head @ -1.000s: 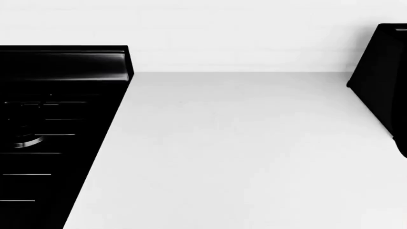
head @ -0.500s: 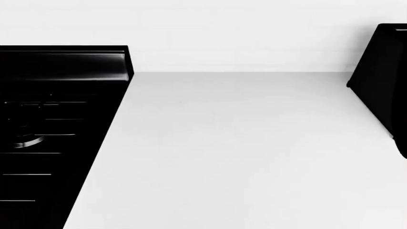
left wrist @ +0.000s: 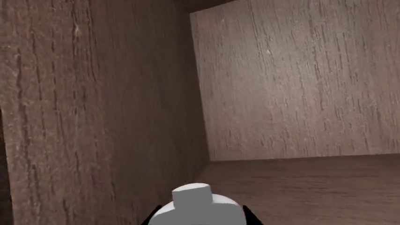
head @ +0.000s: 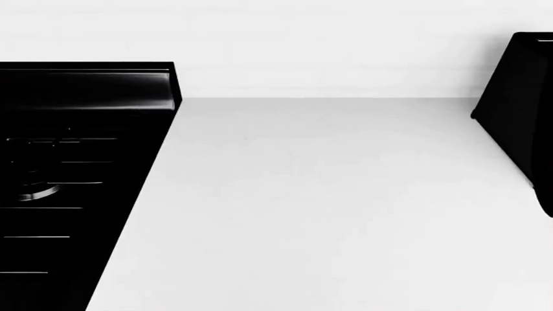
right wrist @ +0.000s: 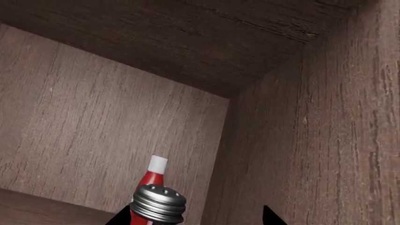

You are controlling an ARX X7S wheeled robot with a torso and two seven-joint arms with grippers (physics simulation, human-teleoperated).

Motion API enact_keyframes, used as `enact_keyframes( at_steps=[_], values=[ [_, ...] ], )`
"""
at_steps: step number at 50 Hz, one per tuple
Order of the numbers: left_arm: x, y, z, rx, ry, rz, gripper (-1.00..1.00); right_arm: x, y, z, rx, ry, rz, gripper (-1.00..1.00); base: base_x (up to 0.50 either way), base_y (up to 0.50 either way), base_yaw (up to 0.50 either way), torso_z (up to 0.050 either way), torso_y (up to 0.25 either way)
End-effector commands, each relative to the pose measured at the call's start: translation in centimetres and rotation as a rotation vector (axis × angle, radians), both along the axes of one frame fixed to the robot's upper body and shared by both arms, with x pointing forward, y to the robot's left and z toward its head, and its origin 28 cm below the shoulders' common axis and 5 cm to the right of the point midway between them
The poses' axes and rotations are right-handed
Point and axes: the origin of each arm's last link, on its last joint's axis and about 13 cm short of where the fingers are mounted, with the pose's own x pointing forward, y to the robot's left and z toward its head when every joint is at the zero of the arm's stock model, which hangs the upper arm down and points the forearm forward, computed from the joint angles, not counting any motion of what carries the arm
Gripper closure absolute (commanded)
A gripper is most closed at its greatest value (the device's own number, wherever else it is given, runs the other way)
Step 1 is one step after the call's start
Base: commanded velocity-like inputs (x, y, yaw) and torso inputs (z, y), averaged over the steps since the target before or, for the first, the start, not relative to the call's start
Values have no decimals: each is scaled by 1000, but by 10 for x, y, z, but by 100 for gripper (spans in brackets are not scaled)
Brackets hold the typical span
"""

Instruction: Pick and place the shaker into the drawer. Then close the cabinet.

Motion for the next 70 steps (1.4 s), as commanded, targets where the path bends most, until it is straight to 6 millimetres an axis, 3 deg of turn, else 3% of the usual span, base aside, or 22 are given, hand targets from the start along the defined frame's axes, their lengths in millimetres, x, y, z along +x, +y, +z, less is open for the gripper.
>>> enact_keyframes(
  at_steps=[1, 11, 18, 25, 51, 70],
  values=[
    [14, 8, -14, -58, 111, 9, 100, 23, -7, -25, 35, 141, 20, -100, 14, 0, -5, 0, -14],
    [10, 8, -7, -73, 54, -20, 100, 22, -7, -26, 34, 140, 17, -100, 2, -2, -5, 0, -14],
    [-31, 6, 38, -225, -288, -189, 100, 20, -6, -24, 29, 138, 18, -100, 0, -3, -6, 0, -5],
    [-50, 7, 50, -269, -402, -254, 100, 19, -4, -22, 24, 138, 20, -100, -2, -4, -6, 0, -2],
    [-55, 7, 54, -246, -458, -266, 100, 17, 3, -16, 140, 81, 242, -100, 0, -1, -1, 0, -3],
    [-55, 6, 54, -220, -453, -266, 100, 17, 19, -1, 183, 76, 367, -100, 1, 0, 1, 0, -2]
  ],
)
